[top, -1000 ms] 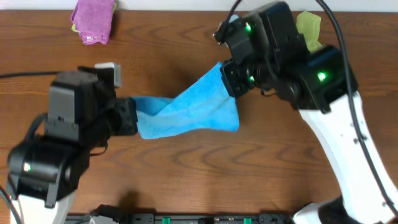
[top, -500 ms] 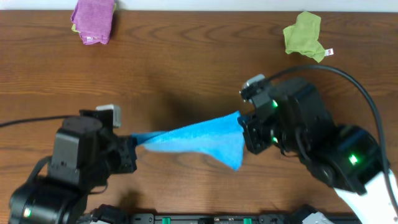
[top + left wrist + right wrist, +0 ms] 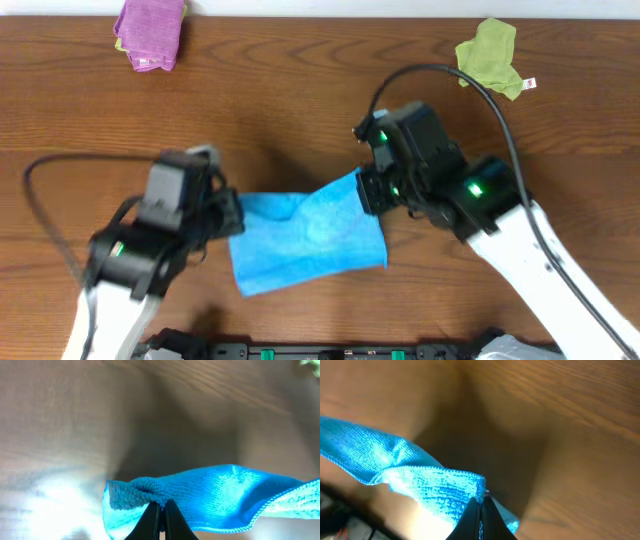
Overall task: Fold the cloth
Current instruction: 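Lift the cloth with both grippers, stretch it, and lay it flat, then release the cloth and pull both grippers back toward the front, then lower both grippers to the near corners of the blue cloth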
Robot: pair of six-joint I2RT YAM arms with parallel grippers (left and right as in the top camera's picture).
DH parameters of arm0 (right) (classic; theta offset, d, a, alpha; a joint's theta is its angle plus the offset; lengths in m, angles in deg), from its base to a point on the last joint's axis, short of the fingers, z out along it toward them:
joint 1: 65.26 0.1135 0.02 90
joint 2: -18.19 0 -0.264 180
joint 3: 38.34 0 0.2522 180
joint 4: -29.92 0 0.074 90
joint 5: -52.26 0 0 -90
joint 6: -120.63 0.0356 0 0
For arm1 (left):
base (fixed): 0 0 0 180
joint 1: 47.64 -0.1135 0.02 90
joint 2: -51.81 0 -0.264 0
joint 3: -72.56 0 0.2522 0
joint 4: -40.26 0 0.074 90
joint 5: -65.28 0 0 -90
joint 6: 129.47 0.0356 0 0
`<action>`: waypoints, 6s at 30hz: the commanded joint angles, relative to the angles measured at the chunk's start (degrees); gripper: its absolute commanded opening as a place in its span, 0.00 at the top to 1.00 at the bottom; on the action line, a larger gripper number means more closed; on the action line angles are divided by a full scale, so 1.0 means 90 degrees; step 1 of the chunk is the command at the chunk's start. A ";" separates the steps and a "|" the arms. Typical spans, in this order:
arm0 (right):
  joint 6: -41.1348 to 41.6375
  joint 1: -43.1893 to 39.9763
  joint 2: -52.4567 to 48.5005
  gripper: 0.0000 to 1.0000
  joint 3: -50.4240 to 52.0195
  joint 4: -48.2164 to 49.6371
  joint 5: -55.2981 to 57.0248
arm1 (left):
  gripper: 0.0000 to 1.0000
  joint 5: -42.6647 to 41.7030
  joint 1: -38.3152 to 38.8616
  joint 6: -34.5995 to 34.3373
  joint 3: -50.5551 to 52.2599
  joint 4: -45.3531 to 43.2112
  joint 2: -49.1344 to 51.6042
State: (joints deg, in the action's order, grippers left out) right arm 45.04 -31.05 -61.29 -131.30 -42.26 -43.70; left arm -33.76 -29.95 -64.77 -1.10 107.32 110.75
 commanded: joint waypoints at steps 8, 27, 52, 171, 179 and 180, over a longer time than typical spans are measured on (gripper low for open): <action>-0.0478 -0.0971 -0.1282 0.99 0.0029 0.0865 -0.0226 | 0.94 0.0180 -0.0253 0.0508 0.0022 -0.1634 0.2217; -0.0682 -0.1763 -0.2756 0.85 0.0029 0.3565 -0.0061 | 0.19 -0.0104 -0.0721 0.0554 0.0019 -0.5073 0.4114; -0.1212 -0.1848 -0.0697 0.11 -0.0129 -0.0068 -0.0556 | 0.05 -0.2081 -0.0879 0.1496 -0.0007 -0.1557 0.1904; -0.0078 -0.3711 -0.1795 0.99 0.5010 0.4255 -0.5243 | 0.94 -0.4330 -0.3211 0.1078 0.4697 -0.4762 0.3082; -0.0085 -0.3711 -0.1787 0.99 0.5005 0.4267 -0.5421 | 0.94 -0.4826 -0.3211 0.0780 0.4612 -0.5166 0.3082; -0.0085 -0.3711 -0.1787 0.99 0.4996 0.4269 -0.5455 | 0.94 -0.4915 -0.3211 0.0782 0.4563 -0.5163 0.3082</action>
State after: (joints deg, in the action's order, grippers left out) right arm 44.54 -64.86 -77.03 -86.49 -4.05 -90.54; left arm -78.58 -58.82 -56.86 40.34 61.00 137.57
